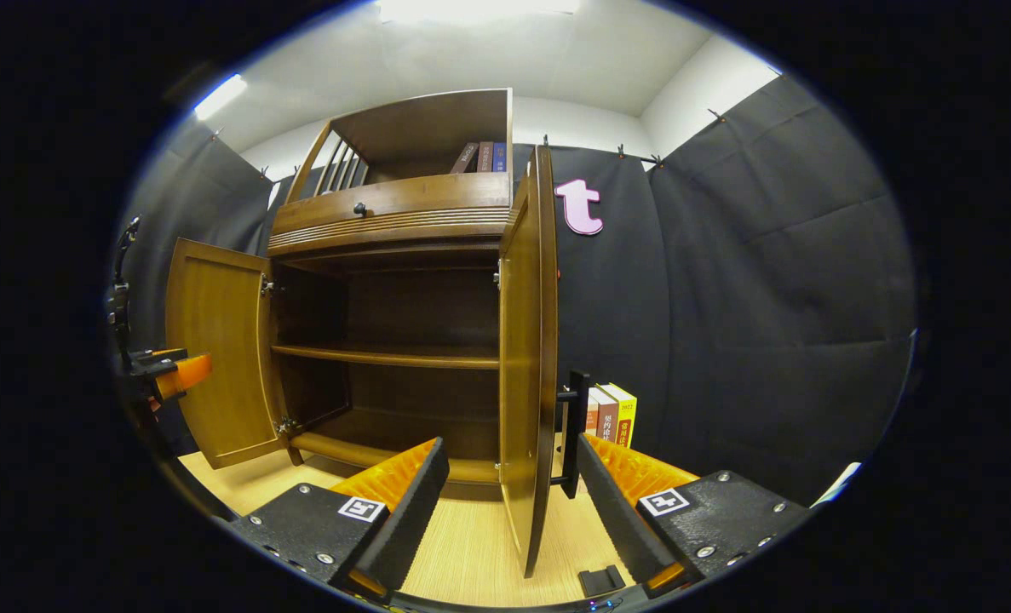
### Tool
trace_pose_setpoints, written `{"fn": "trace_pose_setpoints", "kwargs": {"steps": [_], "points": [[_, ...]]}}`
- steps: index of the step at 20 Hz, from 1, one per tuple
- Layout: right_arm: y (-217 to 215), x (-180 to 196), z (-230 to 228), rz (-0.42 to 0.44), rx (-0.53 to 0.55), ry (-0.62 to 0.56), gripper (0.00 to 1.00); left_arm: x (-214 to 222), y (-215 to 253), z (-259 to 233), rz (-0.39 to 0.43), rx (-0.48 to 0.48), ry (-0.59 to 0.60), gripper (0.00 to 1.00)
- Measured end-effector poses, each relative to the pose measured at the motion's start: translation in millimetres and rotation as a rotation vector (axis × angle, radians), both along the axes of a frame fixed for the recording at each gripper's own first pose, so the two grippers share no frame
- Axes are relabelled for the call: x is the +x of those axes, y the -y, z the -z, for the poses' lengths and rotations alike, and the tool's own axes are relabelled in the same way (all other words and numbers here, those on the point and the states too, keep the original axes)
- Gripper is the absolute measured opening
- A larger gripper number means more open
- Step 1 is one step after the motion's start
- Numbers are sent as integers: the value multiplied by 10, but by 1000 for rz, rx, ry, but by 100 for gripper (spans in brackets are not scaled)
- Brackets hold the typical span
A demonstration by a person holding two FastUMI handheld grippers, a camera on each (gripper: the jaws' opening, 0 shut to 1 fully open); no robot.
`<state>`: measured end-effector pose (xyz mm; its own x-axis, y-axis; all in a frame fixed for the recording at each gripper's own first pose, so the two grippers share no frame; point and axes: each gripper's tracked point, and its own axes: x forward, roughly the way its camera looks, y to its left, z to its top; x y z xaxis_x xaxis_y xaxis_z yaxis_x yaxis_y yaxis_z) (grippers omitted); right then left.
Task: Open the right door of the double-door shoe cabinet with the right hand, and open the left door with the left hand.
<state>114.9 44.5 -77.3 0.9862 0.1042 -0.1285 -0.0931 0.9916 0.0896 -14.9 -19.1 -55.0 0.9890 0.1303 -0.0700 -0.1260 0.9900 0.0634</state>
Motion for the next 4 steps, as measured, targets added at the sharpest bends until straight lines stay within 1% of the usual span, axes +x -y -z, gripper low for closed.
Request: {"fn": "trace_pose_setpoints", "kwargs": {"steps": [3,4], "points": [[-2,7,-8,2,0,3,93,-9,-22,30,-1,-6,-6,94],[-3,6,-2,1,0,1,99,-7,-28,31,-1,-10,-6,94]]}}
